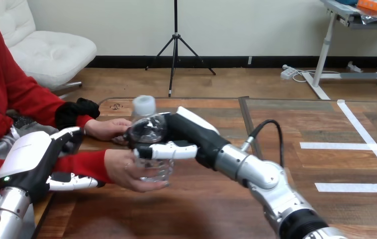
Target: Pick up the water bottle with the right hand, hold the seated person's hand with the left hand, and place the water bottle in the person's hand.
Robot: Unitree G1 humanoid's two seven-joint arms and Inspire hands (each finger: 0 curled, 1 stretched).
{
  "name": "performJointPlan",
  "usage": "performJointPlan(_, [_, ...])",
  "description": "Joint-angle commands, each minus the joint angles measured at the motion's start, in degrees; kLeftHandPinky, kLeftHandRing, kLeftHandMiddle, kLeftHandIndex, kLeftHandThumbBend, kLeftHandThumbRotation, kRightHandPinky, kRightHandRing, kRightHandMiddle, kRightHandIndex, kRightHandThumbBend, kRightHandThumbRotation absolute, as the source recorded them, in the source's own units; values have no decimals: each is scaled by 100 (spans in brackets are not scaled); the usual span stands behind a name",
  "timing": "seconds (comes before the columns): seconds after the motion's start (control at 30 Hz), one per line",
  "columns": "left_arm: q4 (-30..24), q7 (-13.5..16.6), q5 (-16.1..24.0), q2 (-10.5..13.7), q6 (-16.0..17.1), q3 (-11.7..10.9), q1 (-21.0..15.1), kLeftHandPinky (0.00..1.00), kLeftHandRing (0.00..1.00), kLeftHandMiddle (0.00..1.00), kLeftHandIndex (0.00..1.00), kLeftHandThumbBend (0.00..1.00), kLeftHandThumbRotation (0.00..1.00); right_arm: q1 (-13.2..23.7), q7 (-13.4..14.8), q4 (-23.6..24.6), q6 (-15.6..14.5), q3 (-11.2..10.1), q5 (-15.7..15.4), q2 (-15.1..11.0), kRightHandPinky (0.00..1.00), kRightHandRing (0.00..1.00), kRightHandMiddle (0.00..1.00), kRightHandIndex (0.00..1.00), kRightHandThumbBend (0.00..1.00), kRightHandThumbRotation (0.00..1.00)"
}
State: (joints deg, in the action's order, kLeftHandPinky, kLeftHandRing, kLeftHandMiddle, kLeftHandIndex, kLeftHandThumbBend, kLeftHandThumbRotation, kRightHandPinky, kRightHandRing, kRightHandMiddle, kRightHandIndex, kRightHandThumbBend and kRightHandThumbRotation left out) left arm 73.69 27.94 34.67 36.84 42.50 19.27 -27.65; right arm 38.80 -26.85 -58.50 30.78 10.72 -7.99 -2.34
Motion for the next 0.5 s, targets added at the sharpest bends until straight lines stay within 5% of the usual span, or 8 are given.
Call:
performJointPlan(0.0, [-183, -39, 26, -185, -16, 53, -313, 72, 83, 89, 94, 100, 67, 217, -72, 228, 172, -122, 126, -94, 55, 62, 66, 66, 99, 62])
performJointPlan(0.47, [-141, -251, -97, -145, 108, -20, -326, 82, 95, 98, 100, 100, 70, 155, -178, 312, 261, -241, 310, -307, 52, 60, 65, 65, 100, 61])
